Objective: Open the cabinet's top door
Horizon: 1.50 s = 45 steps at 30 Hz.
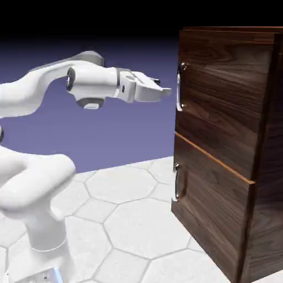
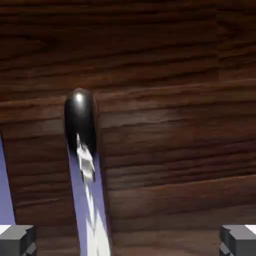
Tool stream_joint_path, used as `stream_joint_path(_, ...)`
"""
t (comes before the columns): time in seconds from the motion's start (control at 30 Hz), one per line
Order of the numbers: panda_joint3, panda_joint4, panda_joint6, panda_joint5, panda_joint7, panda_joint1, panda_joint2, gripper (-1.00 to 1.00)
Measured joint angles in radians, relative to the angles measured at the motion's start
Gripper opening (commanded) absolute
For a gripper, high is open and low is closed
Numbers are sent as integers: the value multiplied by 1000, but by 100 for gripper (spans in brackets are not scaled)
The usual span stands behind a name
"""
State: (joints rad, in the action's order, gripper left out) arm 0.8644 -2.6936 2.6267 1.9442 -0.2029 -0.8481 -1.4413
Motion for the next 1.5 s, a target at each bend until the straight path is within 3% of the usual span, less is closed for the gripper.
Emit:
stream_joint_path(0.2,116,16,-55,260,-126,-115,-117,0)
stream_joint_path(0.37,166,119,-90,353,-167,-258,-75,0)
stream_joint_path(0.4,173,135,-95,367,-173,-280,-68,-100)
stream_joint_path(0.47,173,135,-95,367,-173,-280,-68,-100)
stream_joint_path(0.93,-305,-241,-564,105,-392,-7,-122,-100)
stream_joint_path(1.5,-921,-265,-994,-430,-578,-19,48,-100)
